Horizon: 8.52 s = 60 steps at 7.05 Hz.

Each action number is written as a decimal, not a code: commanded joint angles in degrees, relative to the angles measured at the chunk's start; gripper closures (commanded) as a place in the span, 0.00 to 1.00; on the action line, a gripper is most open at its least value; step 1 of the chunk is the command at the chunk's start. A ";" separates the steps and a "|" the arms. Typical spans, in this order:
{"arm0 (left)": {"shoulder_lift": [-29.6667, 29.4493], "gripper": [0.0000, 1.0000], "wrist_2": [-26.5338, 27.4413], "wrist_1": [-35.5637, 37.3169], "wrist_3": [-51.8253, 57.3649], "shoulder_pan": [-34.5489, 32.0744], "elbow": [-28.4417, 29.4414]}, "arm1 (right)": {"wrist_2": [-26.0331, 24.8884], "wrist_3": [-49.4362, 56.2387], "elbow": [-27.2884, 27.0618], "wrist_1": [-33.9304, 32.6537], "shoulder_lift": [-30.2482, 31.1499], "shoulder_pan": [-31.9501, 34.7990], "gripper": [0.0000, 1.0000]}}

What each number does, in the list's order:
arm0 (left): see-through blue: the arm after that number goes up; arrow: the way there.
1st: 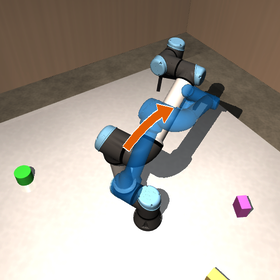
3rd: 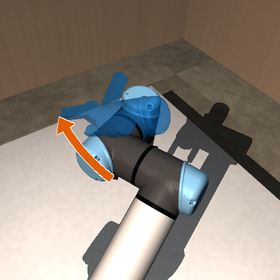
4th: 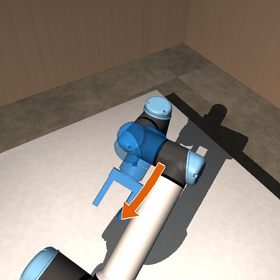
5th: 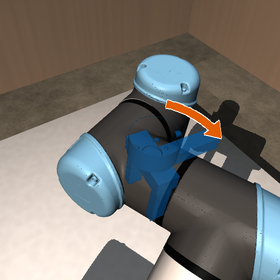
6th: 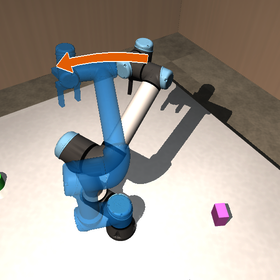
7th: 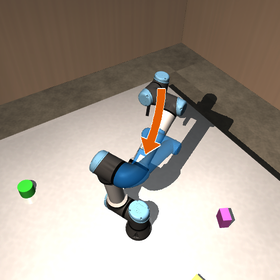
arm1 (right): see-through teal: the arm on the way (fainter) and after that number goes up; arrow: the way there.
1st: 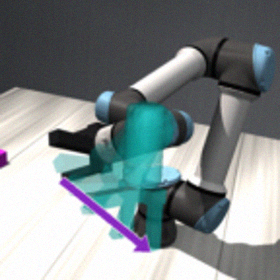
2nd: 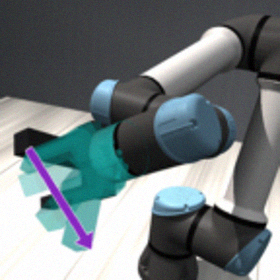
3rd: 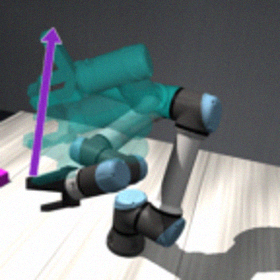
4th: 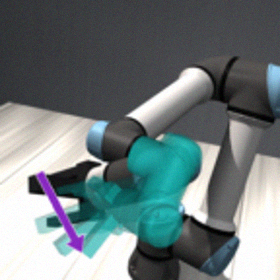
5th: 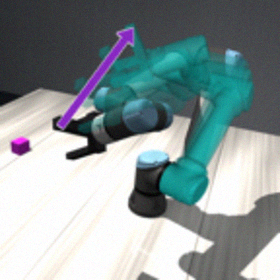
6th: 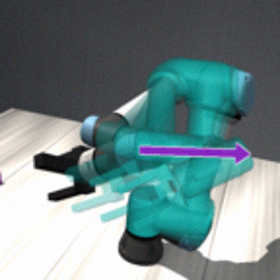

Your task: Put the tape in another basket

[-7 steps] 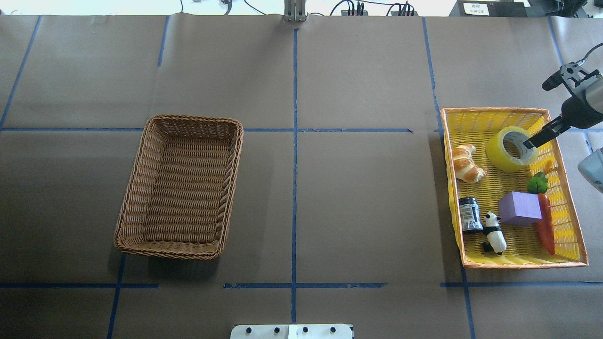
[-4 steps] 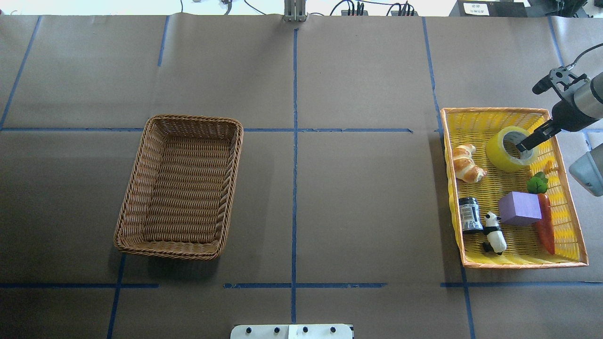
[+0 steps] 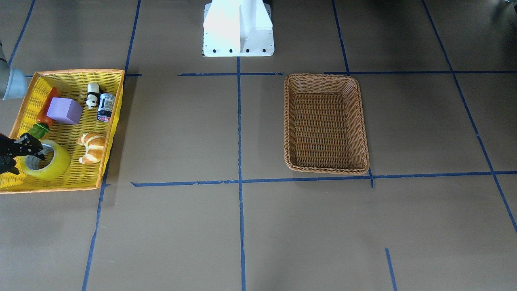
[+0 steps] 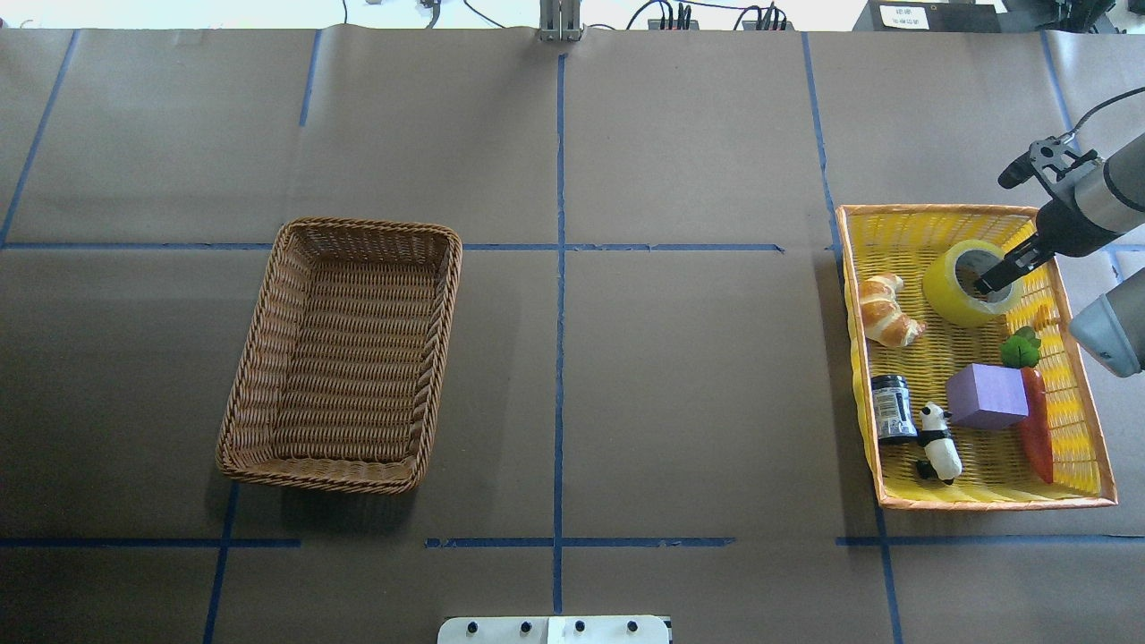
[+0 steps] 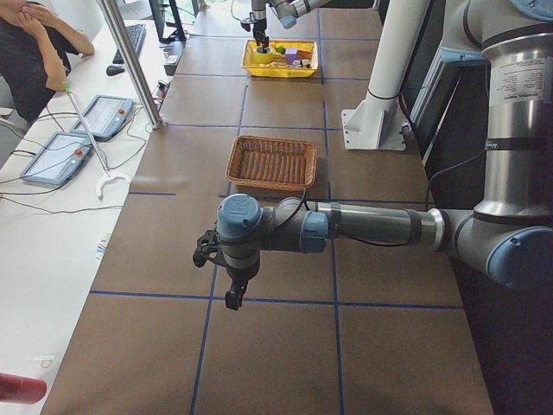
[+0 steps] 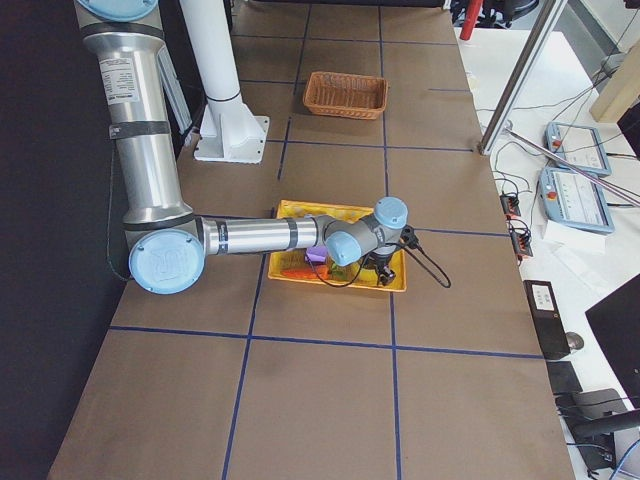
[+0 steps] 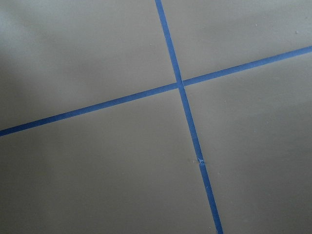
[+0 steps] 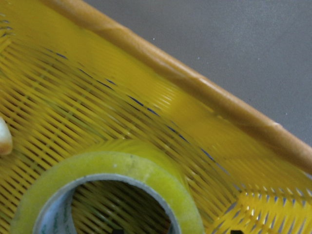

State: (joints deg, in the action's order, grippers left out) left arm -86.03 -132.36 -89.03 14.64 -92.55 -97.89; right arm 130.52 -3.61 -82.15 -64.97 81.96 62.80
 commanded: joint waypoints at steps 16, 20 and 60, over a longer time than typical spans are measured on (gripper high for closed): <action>-0.54 0.00 -4.57 -48.09 -55.39 19.64 -0.99 | -1.32 -72.31 -8.73 39.97 -2.24 -7.33 1.00; -8.61 0.00 -2.64 -60.38 -92.61 31.78 -8.16 | -1.59 -80.14 -8.73 57.21 -2.24 -11.38 1.00; -30.25 1.00 45.35 -84.64 -136.90 79.10 -16.99 | -25.05 -99.05 -22.97 76.22 -10.85 -41.18 0.00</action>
State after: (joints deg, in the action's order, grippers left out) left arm -116.30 -87.10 -173.55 -122.26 -13.63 -114.94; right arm 105.91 -102.69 -105.03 11.17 71.58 21.67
